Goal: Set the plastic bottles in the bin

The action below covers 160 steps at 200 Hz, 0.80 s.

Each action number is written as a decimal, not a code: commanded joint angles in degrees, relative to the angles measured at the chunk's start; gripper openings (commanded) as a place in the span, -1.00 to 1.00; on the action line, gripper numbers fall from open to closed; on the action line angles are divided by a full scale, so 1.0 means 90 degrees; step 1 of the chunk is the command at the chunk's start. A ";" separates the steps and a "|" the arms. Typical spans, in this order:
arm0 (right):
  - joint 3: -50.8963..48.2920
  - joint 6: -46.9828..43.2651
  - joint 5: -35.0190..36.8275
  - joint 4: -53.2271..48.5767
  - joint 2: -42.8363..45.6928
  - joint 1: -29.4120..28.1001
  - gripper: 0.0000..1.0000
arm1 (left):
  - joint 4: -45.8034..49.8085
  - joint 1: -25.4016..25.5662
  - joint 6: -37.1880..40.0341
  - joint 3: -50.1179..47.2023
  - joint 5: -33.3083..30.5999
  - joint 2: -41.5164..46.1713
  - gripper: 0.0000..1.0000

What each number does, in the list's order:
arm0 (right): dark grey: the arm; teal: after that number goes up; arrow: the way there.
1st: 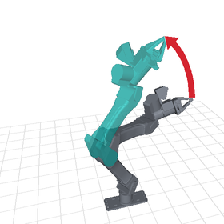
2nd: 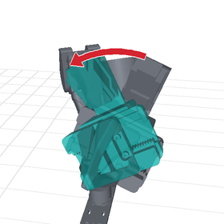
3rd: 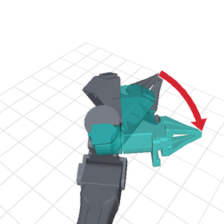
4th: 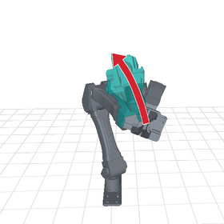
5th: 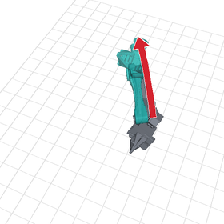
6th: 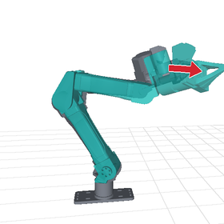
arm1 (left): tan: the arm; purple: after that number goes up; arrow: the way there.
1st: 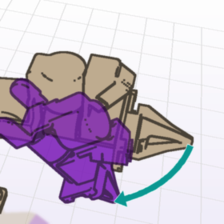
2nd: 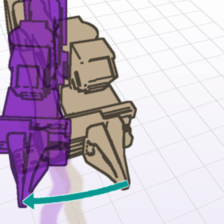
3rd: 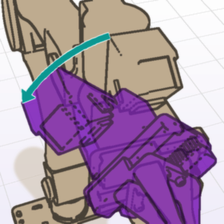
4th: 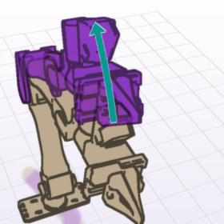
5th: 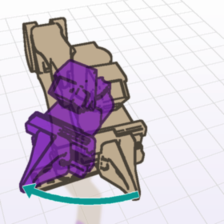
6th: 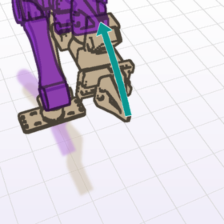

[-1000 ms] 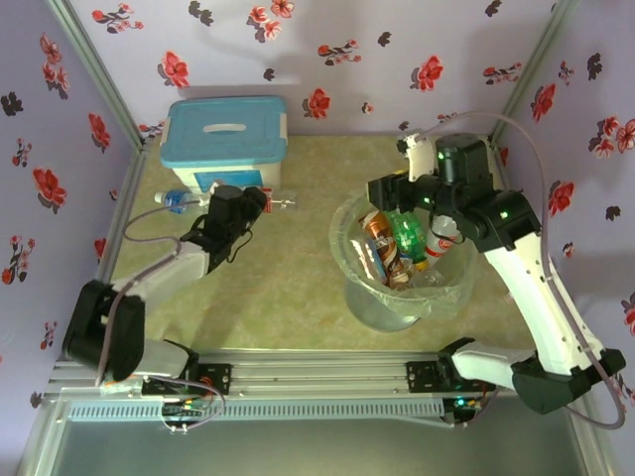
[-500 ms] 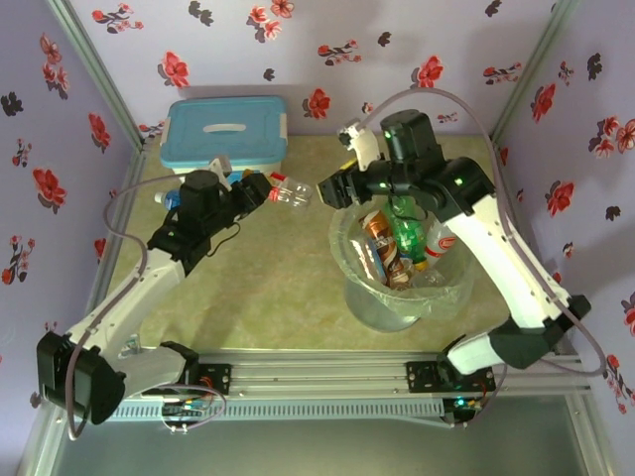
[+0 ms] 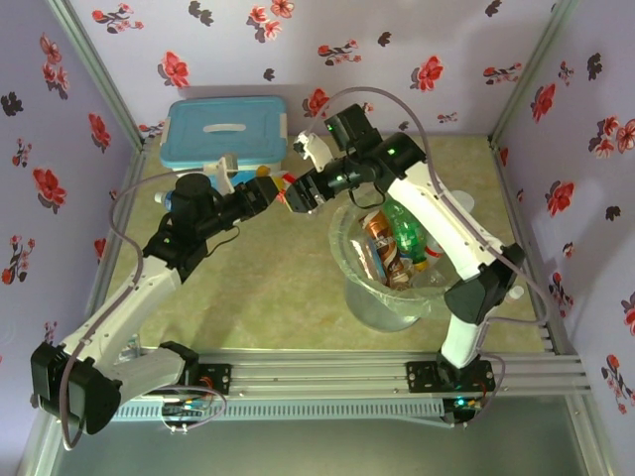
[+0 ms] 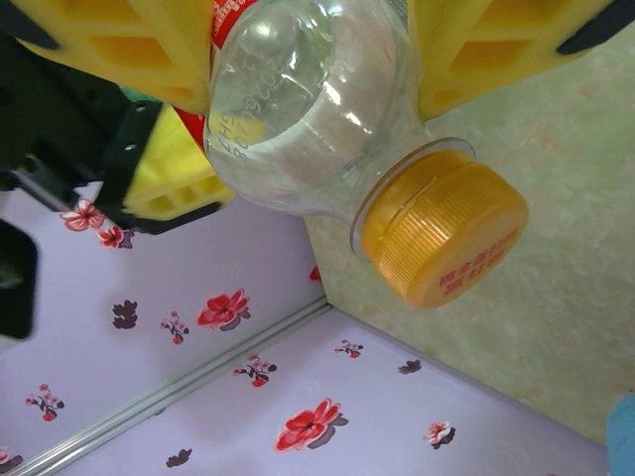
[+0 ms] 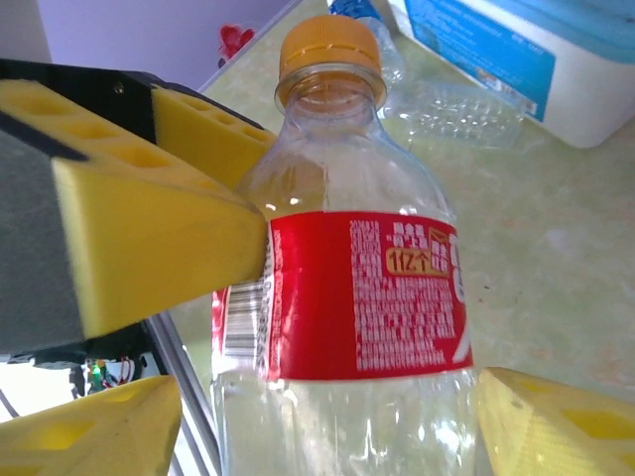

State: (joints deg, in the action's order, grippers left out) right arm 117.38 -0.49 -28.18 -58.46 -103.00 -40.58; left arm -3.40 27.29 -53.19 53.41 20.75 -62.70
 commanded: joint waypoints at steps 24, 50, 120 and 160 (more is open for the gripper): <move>0.0241 0.0128 -0.0411 0.0007 -0.0155 -0.0032 0.26 | -0.0408 0.0032 0.0054 -0.0130 0.0069 0.0123 -0.17; -0.0071 0.0298 -0.0372 0.0374 0.0036 -0.0032 0.16 | -0.0574 0.0026 -0.0088 -0.0305 -0.0191 0.0119 -0.17; -0.0139 0.0693 0.0273 0.0983 0.0517 0.0214 -0.13 | -0.0703 0.0006 0.0012 -0.0419 -0.0323 0.0269 0.78; -0.0292 0.0631 0.0849 0.0971 0.1240 0.0680 -0.15 | -0.0339 -0.0087 0.0110 -0.0500 -0.0397 0.0577 0.83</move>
State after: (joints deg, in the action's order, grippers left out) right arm 115.68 4.56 -25.08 -52.05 -98.26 -36.97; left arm -7.81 27.20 -53.78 49.84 18.33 -60.01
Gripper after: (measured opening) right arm 0.534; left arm 0.914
